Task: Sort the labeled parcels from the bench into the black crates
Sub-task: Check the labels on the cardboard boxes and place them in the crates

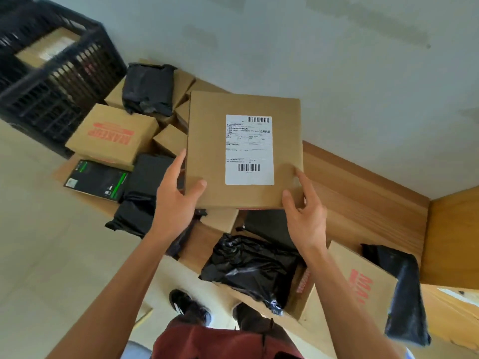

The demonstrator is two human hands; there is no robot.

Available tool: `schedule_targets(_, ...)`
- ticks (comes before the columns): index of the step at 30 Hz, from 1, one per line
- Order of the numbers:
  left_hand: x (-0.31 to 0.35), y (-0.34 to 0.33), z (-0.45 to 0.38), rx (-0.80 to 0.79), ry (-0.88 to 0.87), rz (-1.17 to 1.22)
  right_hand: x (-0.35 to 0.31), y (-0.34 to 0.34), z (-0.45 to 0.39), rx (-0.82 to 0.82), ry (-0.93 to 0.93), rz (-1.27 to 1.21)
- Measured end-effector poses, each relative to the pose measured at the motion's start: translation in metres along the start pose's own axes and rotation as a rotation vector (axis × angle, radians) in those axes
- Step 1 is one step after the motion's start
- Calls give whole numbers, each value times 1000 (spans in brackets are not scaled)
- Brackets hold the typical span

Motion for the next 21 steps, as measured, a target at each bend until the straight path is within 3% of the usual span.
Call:
schedule_targets(13,-94,237,40,263,5,-76,-121,-226,10,-202,155,88)
schedule_targets(21,-126,362,82,451,48,-57,-191,-352,30,-346,234,-7)
Point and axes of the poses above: each hand's wrist, its own z-axis away from the middle knuckle, its own y-axis out of the back of the hand, x = y × z, the point moved 8 cm from there along -z, towards the middle knuckle, and after that the axes turned 8 degrees about -x, right-handed, at the moved point
